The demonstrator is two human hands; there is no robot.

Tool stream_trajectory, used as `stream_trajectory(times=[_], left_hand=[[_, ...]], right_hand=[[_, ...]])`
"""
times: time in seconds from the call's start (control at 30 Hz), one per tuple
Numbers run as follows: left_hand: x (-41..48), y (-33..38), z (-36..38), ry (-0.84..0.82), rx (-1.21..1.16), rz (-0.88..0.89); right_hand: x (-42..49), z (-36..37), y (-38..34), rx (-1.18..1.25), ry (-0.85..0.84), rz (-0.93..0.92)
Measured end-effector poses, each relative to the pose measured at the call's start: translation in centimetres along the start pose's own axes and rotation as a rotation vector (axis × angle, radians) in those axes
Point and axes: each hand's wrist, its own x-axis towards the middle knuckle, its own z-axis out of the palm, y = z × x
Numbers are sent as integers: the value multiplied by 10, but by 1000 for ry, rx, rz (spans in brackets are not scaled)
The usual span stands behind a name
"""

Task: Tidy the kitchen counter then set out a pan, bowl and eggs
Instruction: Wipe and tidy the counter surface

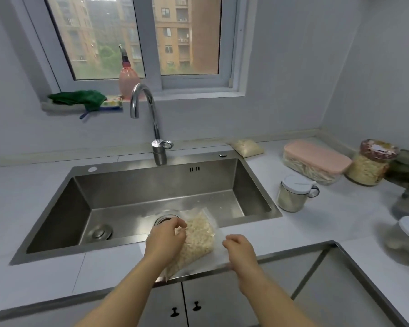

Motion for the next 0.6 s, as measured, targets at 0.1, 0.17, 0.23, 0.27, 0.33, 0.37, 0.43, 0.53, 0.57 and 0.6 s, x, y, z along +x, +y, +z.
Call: stream_trajectory(times=[0.1, 0.17, 0.23, 0.27, 0.33, 0.37, 0.43, 0.53, 0.57, 0.6], left_hand=[[27, -10, 5, -121, 182, -11], [42, -16, 8, -223, 213, -40], [58, -25, 10, -322, 266, -42], [64, -29, 12, -354, 294, -13], [72, -35, 14, -369, 323, 46], [75, -37, 14, -371, 335, 71], [80, -39, 14, -377, 326, 105], [85, -37, 11, -421, 255, 132], [87, -36, 9, -441, 223, 130], [87, -36, 9, -456, 190, 126]], right_hand=[[20, 14, 1, -35, 28, 42], [31, 23, 2, -32, 43, 81], [45, 32, 5, -56, 106, 100], [50, 35, 7, -83, 144, 109], [56, 39, 9, -171, 188, 131], [59, 42, 11, -206, 200, 147], [63, 47, 13, -234, 212, 164], [65, 53, 15, -172, 232, 117], [65, 54, 15, -141, 244, 94], [63, 55, 14, -113, 263, 77]])
